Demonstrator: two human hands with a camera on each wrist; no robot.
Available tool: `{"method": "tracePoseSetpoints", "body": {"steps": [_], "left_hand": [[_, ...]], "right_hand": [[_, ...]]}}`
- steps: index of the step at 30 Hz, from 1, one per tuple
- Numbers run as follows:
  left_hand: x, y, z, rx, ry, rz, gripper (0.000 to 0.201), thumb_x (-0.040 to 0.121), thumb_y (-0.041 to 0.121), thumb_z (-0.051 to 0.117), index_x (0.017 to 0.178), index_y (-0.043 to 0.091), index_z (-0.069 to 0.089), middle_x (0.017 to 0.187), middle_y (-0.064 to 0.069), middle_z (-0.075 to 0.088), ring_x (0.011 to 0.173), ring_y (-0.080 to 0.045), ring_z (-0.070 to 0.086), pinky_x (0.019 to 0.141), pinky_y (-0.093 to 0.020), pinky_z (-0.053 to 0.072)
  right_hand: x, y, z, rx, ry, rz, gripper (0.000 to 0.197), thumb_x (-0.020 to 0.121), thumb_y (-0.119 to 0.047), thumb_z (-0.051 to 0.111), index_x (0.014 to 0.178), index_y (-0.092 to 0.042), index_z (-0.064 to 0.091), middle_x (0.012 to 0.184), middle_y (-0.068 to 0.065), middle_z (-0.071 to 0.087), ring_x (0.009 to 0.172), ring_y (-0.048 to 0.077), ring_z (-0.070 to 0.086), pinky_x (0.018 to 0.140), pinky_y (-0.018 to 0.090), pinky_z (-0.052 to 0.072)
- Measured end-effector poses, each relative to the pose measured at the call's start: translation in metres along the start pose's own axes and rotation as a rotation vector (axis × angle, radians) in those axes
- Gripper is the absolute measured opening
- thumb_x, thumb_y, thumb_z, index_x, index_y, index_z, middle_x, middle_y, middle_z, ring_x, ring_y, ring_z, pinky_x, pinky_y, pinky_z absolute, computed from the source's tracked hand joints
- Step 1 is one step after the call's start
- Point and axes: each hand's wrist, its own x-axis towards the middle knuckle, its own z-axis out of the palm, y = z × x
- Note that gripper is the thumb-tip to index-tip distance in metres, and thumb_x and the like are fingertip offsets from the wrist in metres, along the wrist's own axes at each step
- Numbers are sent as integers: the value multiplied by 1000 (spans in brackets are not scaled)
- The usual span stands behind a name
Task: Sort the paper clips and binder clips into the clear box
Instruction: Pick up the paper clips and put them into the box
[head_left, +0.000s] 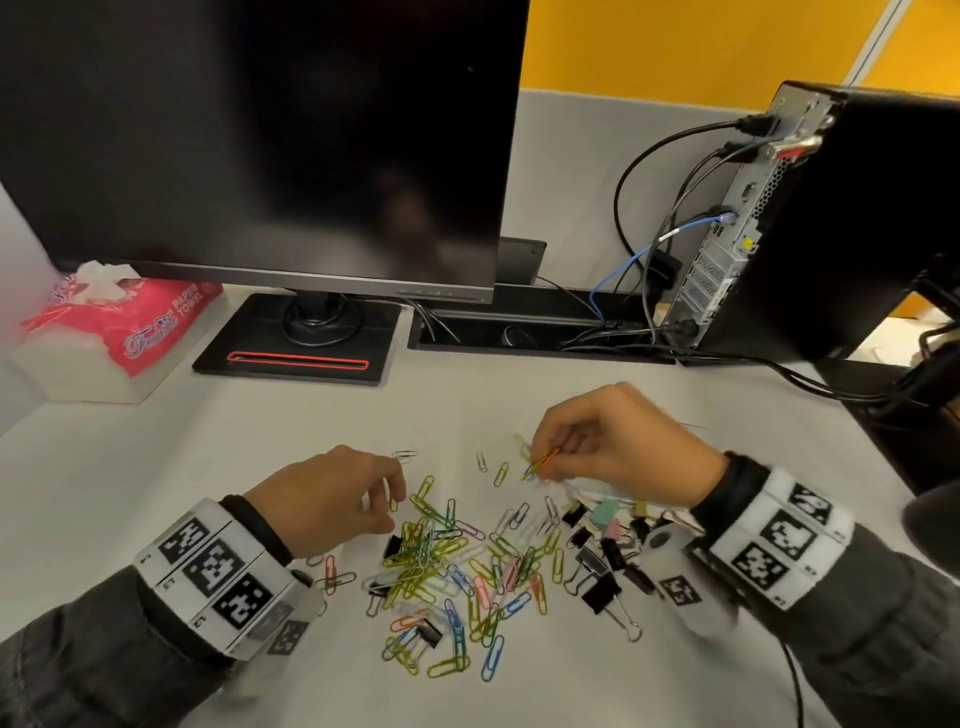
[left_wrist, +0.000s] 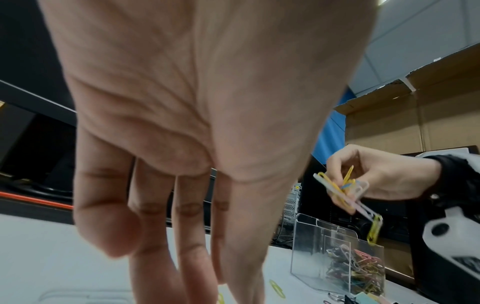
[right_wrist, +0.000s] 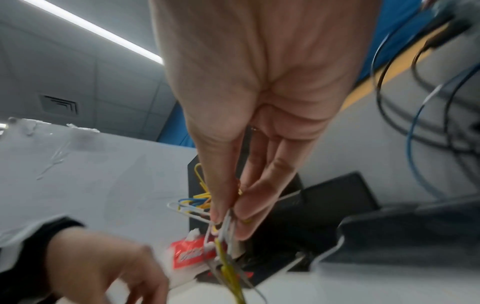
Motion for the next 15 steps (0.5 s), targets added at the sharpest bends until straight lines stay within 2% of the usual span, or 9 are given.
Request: {"method": "tracePoseSetpoints", "body": {"steps": [4, 7, 11, 15], "left_hand": [[2, -2, 0, 2, 8, 4, 16, 87, 31, 64, 102, 34, 58, 87, 16, 62, 79, -2, 59, 76, -24, 52], [2, -1, 2, 13, 5, 24, 15, 88, 33, 63, 102, 35, 57, 86, 17, 61, 80, -2, 59, 74, -20, 50], [3, 1, 6, 13, -10, 45, 14, 89, 33, 62, 102, 35, 57, 86, 15, 62, 78, -2, 58, 71, -17, 48], [4, 1, 7, 12, -14, 59, 14, 88, 36, 62, 102, 36, 57, 84, 15, 62, 76, -2, 59, 69, -16, 47]], "right_hand": [[-22, 14, -48, -149, 230, -49, 8, 75, -14, 78, 81, -16, 73, 75, -7, 73, 69, 4, 69, 71, 19, 56], [-36, 34, -63, -318, 342, -80, 7, 77, -10, 76, 81, -15, 73, 74, -7, 71, 67, 3, 67, 68, 21, 56], [-47, 65, -54, -541, 359, -127, 15, 77, -4, 74, 86, -16, 73, 78, -4, 70, 66, 10, 65, 65, 33, 58], [-55, 82, -43, -662, 255, -137, 17, 77, -7, 74, 91, -15, 72, 85, 0, 70, 72, 19, 67, 63, 38, 59]]}}
